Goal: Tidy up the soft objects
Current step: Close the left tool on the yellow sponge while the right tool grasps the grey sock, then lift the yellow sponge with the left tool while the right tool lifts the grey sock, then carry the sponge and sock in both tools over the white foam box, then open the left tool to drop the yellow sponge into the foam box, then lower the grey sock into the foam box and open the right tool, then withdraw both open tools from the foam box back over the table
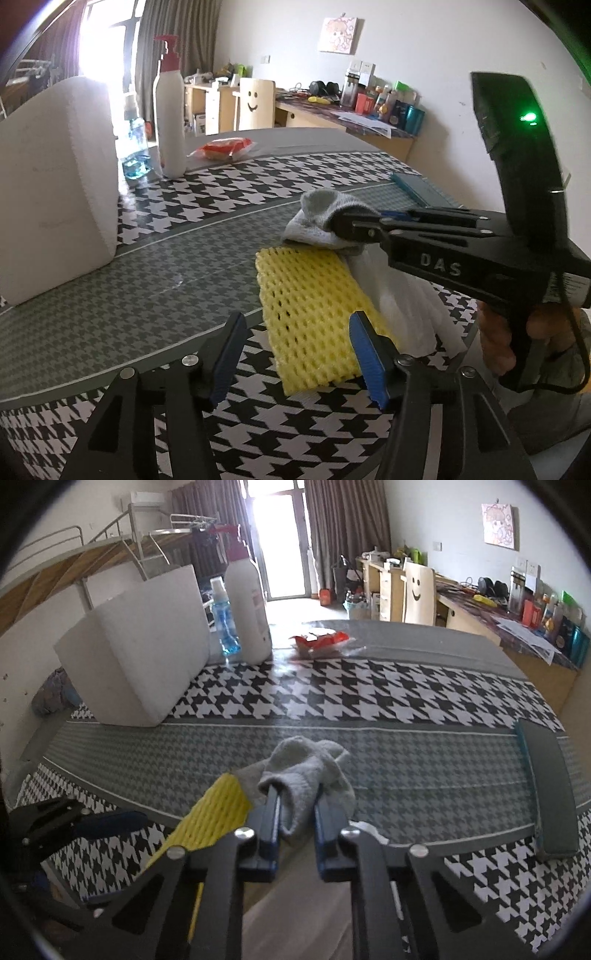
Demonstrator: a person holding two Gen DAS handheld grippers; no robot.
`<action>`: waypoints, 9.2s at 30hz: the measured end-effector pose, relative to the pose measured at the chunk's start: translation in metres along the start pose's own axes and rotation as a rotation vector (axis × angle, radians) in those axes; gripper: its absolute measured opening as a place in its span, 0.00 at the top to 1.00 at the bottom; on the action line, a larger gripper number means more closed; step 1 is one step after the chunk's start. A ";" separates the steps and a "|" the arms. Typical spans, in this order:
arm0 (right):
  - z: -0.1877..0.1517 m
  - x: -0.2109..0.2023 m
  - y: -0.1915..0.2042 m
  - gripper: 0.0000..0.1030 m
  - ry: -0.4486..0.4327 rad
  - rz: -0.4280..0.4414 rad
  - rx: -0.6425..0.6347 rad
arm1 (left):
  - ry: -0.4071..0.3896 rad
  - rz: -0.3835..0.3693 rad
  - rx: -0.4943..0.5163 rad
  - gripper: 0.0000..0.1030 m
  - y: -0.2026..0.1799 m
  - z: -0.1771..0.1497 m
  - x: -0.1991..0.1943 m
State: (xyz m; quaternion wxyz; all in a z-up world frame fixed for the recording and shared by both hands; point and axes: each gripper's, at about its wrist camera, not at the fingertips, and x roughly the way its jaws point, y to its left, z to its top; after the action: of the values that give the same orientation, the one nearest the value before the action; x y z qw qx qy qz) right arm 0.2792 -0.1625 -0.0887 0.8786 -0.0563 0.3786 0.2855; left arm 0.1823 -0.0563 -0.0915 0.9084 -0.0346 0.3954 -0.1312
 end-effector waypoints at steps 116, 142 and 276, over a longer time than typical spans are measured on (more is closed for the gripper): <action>0.094 -0.105 0.058 0.84 -0.374 0.122 -0.107 | -0.413 0.289 0.059 0.90 0.060 0.096 -0.141; 0.123 -0.093 0.075 0.84 -0.373 0.116 -0.150 | -0.448 0.336 0.017 0.90 0.088 0.132 -0.142; 0.180 0.021 0.168 0.25 -0.098 0.146 -0.310 | -0.365 0.590 -0.274 0.01 0.221 0.080 -0.160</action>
State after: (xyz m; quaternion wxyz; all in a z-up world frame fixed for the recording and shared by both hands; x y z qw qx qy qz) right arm 0.3129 0.0435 0.0434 0.8537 -0.1493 0.2898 0.4061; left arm 0.1829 0.1957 0.0403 0.9497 -0.0631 0.2337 0.1988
